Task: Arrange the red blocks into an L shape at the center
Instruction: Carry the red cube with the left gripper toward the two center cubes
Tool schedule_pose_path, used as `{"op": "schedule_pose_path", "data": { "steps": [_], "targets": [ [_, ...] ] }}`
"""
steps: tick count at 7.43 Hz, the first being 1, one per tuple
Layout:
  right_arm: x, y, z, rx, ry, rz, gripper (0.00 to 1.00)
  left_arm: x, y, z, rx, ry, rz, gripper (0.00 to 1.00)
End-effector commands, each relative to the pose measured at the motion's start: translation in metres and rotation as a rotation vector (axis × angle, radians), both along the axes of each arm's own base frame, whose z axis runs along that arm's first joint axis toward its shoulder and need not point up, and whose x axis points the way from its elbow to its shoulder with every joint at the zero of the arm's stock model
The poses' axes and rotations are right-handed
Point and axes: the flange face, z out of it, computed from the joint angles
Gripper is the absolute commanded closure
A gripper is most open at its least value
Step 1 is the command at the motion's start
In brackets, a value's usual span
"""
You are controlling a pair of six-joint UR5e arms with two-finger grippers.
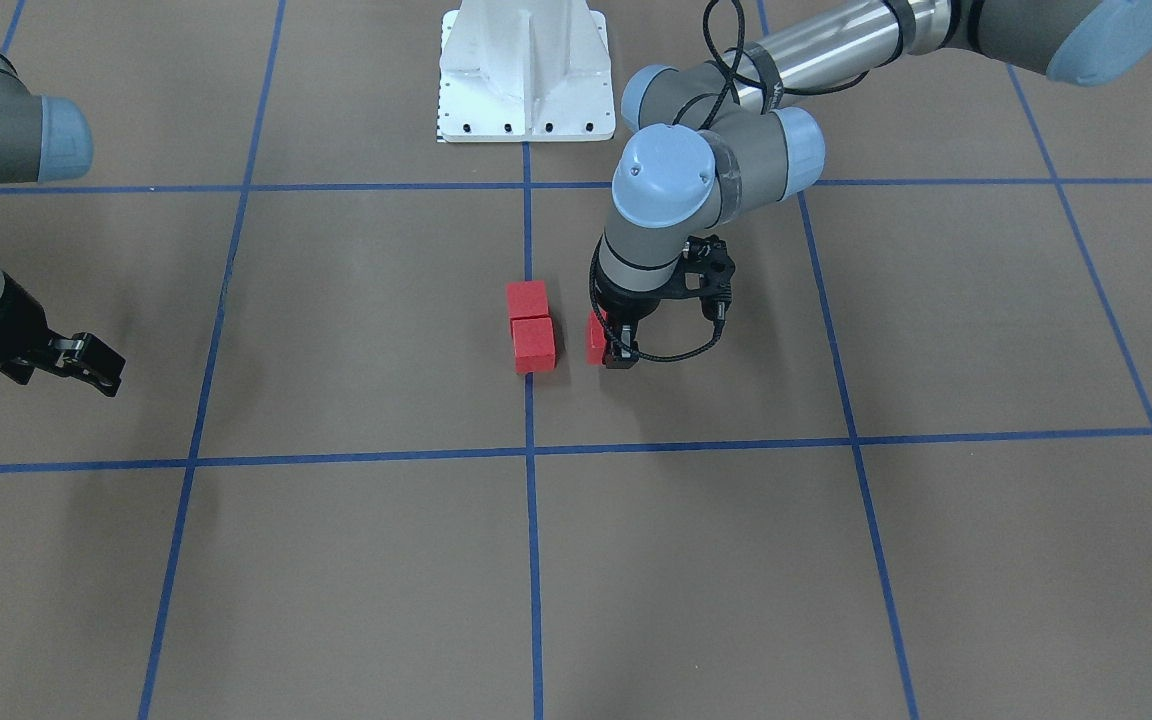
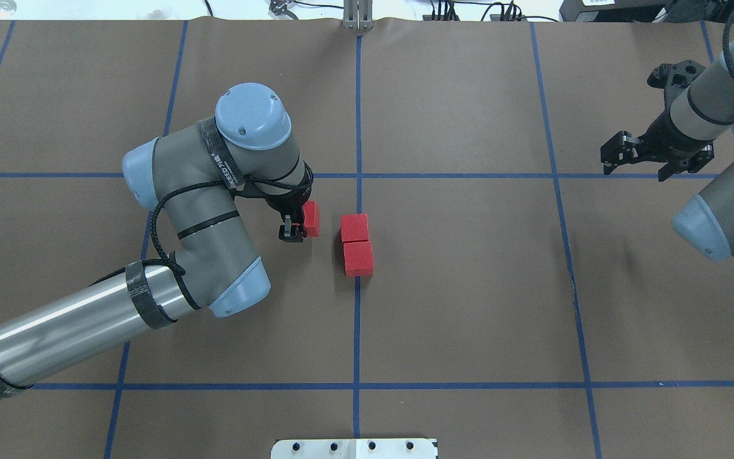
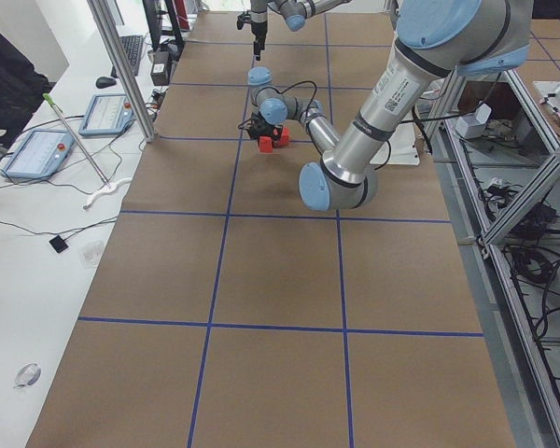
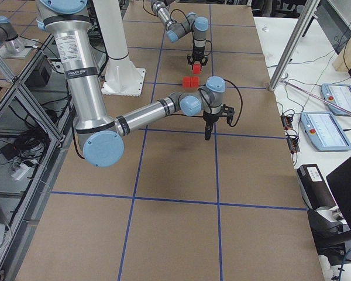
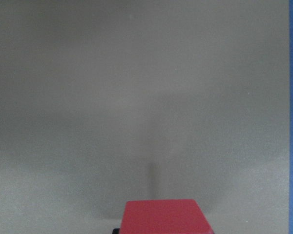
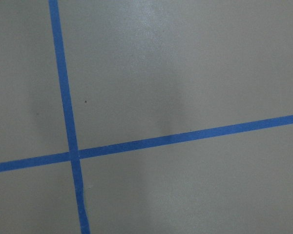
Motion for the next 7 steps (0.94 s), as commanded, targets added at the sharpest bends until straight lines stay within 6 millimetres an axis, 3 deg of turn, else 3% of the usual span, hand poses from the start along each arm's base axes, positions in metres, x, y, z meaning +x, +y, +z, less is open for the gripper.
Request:
{"op": "schedule_pose_path", "data": {
  "steps": [1,6,7],
  "targets": [
    [0.0,0.0,0.001,-0.001,0.001,0.0,0.0,0.009,0.006,0.004,-0.002,-0.013,0.004,1.0],
    [0.0,0.0,0.001,-0.002,0.0,0.0,0.0,0.032,0.015,0.007,-0.09,-0.029,-0.038,1.0],
    [0.0,0.0,0.0,-0.001,-0.001,0.0,0.0,0.034,0.014,-0.003,-0.086,-0.02,-0.04,1.0]
  ]
}}
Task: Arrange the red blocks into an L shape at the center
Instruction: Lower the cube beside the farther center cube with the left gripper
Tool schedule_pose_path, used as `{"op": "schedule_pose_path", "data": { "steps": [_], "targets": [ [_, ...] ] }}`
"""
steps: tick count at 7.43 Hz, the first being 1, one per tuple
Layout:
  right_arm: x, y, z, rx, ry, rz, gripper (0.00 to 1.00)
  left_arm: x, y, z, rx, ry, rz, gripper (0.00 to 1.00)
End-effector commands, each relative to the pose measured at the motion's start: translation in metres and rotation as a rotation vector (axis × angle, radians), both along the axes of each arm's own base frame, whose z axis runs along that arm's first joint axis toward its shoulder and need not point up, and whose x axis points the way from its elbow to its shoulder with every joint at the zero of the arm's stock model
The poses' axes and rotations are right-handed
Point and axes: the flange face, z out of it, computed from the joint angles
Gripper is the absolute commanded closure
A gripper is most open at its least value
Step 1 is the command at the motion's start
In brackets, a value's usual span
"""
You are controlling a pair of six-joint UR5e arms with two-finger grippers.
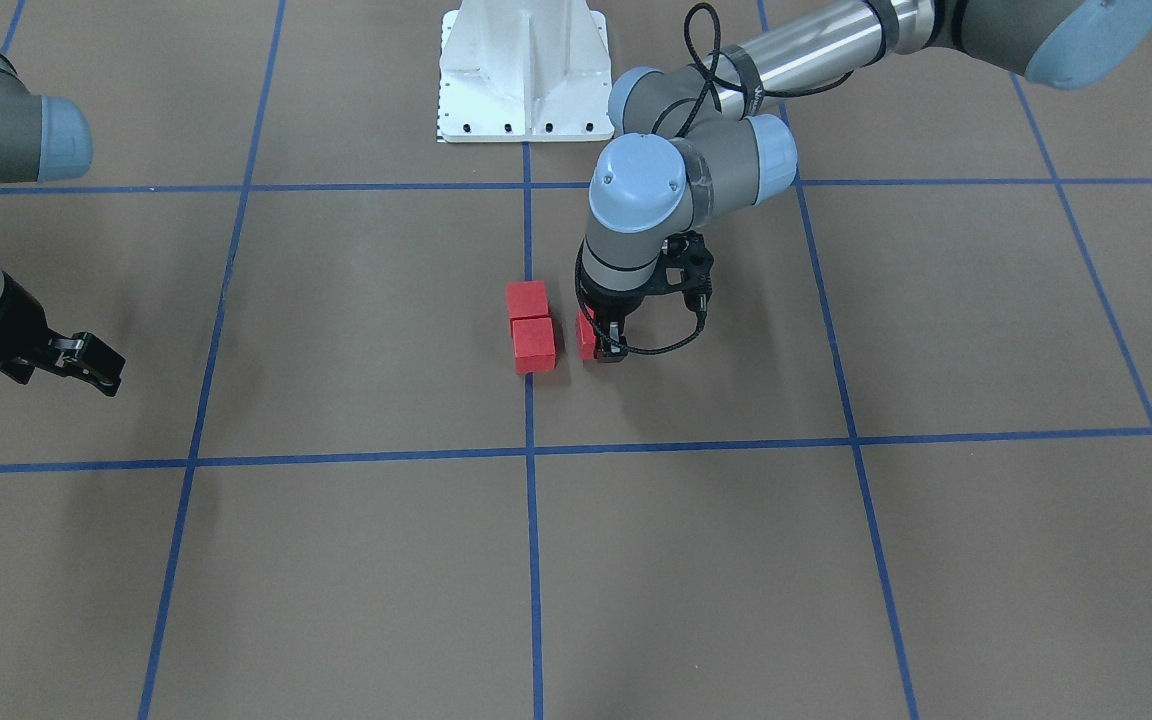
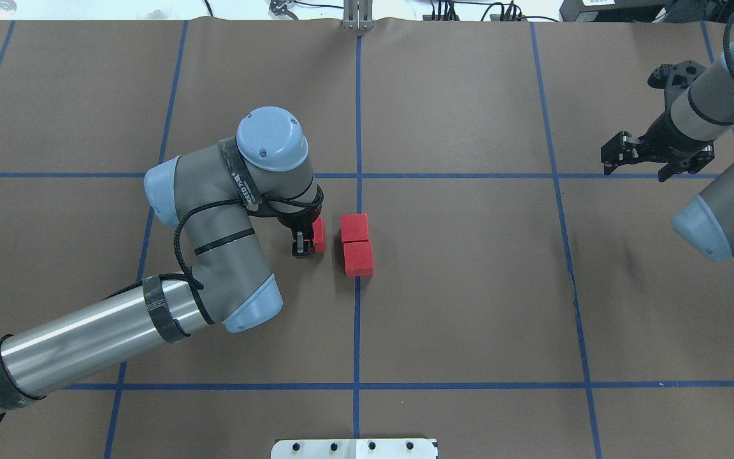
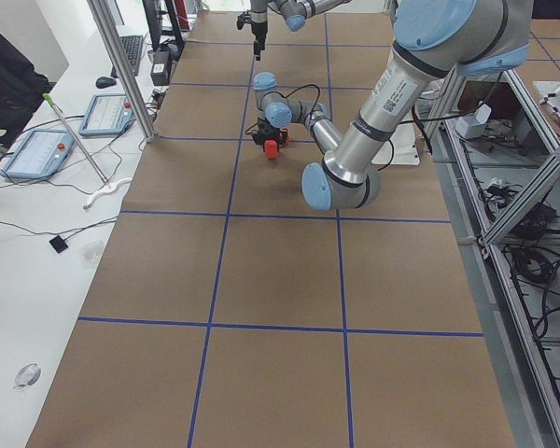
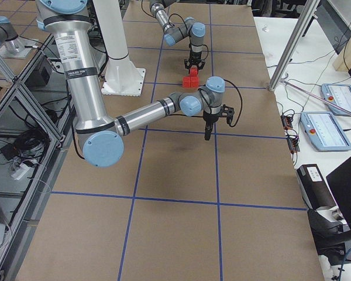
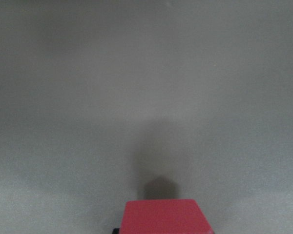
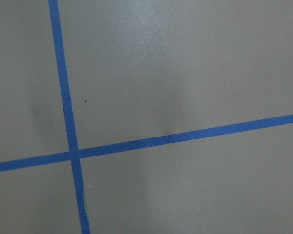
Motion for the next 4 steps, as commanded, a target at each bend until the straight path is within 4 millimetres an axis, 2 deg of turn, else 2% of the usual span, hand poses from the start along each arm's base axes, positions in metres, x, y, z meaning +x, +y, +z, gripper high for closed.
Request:
{"op": "schedule_pose_path", "data": {
  "steps": [1,2,4],
  "targets": [
    [0.0,0.0,0.0,0.001,0.001,0.001,0.0,0.007,-0.003,-0.012,-0.006,0.006,-0.008,1.0],
    [0.0,0.0,0.001,0.0,0.002,0.001,0.0,0.012,-0.005,-0.02,-0.005,0.009,-0.006,1.0],
    [0.0,0.0,0.001,-0.001,0.001,-0.001,0.0,0.017,-0.008,-0.018,-0.018,0.0,-0.013,1.0]
  ]
}}
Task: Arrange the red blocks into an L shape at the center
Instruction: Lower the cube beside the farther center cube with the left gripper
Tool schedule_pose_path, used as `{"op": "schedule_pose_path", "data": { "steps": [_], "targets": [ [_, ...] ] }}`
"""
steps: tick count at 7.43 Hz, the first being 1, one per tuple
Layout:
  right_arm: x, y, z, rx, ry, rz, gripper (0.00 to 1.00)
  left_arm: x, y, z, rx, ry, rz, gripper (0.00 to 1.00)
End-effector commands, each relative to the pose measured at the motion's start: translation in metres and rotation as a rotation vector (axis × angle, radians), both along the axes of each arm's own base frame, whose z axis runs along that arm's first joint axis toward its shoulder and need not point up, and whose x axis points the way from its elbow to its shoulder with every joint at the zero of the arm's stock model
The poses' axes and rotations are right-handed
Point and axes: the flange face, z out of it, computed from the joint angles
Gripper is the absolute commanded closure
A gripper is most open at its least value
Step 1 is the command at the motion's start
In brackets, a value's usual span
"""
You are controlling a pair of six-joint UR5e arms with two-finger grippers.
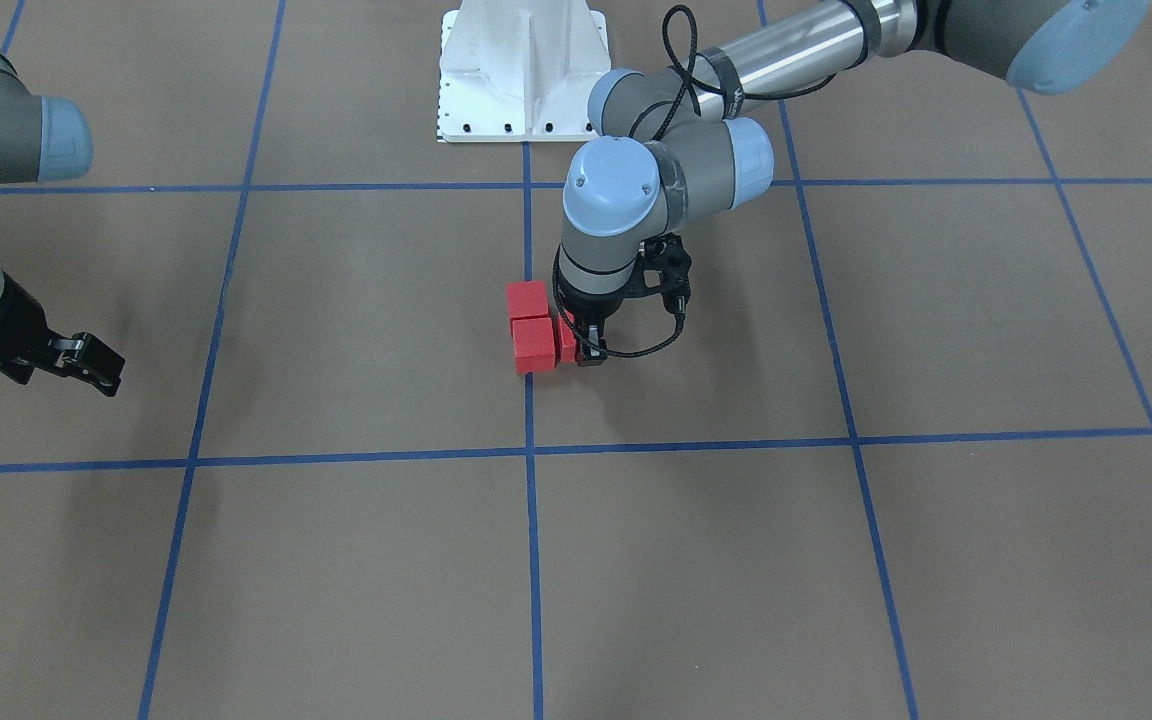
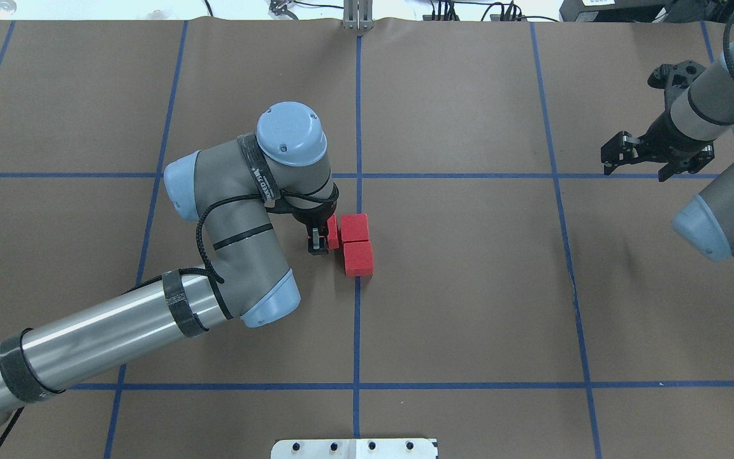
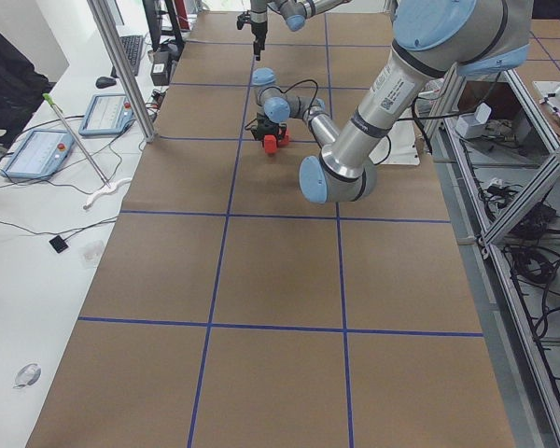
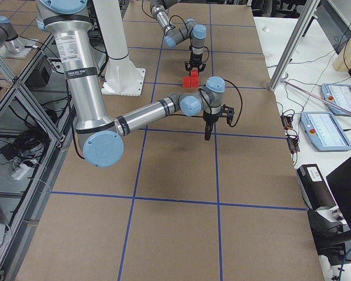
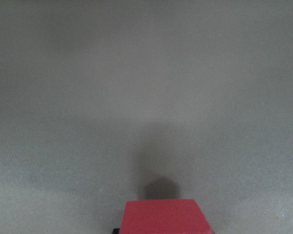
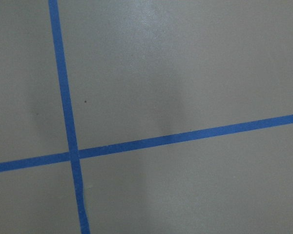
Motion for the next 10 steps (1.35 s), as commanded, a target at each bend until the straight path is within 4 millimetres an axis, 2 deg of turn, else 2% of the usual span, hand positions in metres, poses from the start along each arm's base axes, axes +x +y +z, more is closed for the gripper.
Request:
{"op": "schedule_pose_path", "data": {
  "steps": [1,10],
  "targets": [
    [0.0,0.0002,-0.0009,0.001,-0.002,0.0,0.0,0.0031,-0.0017,-0.0038,-0.007,-0.001,-0.006,1.0],
    [0.0,0.0002,-0.0009,0.001,-0.002,0.0,0.0,0.0075,0.0011,-0.0046,-0.019,-0.002,-0.01,1.0]
  ]
}}
